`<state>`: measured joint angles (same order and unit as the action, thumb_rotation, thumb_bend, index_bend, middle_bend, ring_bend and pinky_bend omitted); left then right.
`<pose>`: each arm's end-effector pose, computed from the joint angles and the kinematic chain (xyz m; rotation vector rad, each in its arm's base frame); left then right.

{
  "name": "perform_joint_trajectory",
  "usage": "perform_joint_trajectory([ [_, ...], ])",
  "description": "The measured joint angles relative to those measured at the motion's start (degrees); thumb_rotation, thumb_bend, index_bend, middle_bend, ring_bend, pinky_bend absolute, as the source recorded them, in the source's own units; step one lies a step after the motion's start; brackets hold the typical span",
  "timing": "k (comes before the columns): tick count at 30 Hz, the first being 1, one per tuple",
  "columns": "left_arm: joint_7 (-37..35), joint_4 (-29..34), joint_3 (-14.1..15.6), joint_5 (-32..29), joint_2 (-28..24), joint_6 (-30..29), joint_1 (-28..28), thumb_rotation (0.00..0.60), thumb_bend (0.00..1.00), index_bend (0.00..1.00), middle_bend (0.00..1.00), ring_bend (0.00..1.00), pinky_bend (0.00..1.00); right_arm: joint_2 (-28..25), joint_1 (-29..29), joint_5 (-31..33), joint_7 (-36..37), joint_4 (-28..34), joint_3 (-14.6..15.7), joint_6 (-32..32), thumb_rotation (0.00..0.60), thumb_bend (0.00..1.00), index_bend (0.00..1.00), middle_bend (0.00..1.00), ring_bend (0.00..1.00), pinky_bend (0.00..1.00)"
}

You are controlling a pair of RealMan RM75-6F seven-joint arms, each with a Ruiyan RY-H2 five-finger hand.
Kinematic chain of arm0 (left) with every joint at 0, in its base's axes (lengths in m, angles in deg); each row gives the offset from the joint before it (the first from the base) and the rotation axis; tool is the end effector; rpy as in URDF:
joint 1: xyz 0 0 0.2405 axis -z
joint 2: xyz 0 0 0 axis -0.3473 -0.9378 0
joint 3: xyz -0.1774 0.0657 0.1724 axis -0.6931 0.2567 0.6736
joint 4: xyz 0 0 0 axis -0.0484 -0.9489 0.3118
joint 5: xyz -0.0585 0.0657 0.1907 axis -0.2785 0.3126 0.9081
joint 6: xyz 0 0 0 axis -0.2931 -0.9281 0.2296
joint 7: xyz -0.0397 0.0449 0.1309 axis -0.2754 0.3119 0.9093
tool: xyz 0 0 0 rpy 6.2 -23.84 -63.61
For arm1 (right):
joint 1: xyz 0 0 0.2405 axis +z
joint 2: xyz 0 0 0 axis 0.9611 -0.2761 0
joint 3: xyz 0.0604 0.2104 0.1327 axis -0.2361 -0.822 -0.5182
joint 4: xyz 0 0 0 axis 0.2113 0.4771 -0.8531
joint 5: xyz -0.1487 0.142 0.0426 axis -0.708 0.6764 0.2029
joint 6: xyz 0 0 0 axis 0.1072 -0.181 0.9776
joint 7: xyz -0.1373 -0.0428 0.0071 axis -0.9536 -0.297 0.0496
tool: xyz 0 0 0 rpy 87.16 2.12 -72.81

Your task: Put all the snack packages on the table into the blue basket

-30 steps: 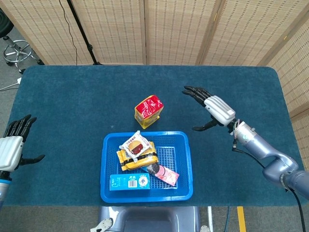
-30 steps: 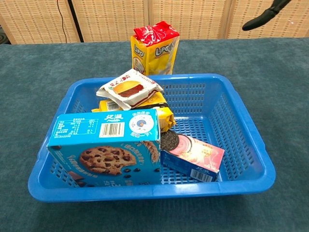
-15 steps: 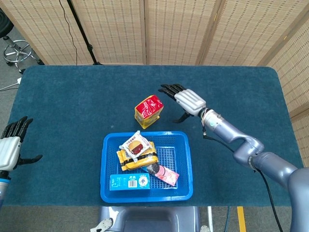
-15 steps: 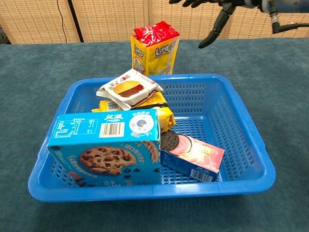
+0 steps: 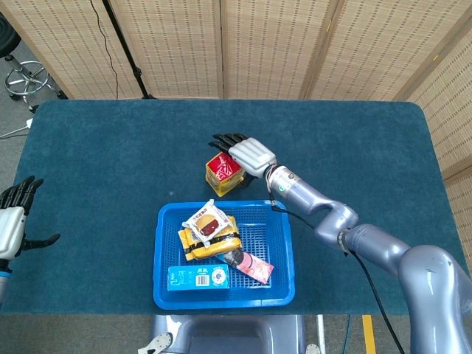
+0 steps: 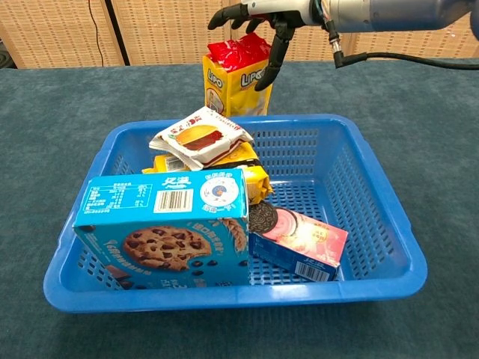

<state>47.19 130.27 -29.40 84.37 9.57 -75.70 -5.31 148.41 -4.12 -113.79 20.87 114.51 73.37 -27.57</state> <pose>-0.2897 0.2328 0.1752 -1.3104 -1.0770 -0.8785 -0.0295 -0.4725 0.0015 2.1635 -0.9122 1.0863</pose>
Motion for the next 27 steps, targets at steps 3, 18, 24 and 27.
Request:
perform_joint_trajectory([
  [3,-0.69,-0.29,-0.32,-0.09,-0.15,0.19,-0.2,0.6,0.01,0.0,0.0,0.0,0.0,2.35,0.81,1.26,-1.89,-2.72,0.05,-1.09,0.6,0.0,0.03,0.0,0.0,0.14],
  [18,-3.07,-1.42,-1.51,-0.38,-0.72,2.5,-0.38,0.6,0.01,0.0,0.0,0.0,0.0,7.93,-0.99,2.32,0.45,-8.19,-0.45,9.83,0.6,0.33,0.56,0.58,0.48,0.57],
  [24,-4.33,-1.53,-1.44,0.94,-0.98,3.57,-0.3,0.6,0.01,0.0,0.0,0.0,0.0,2.1,-3.74,2.53,2.48,-1.42,-1.3,14.79,0.6,0.33,0.57,0.58,0.48,0.57],
  [27,-4.95,-1.54,-1.37,1.66,-1.17,3.67,-0.43,0.6,0.01,0.0,0.0,0.0,0.0,-3.19,-5.68,2.93,3.64,5.58,-2.08,16.81,0.6,0.33,0.57,0.58,0.48,0.57],
])
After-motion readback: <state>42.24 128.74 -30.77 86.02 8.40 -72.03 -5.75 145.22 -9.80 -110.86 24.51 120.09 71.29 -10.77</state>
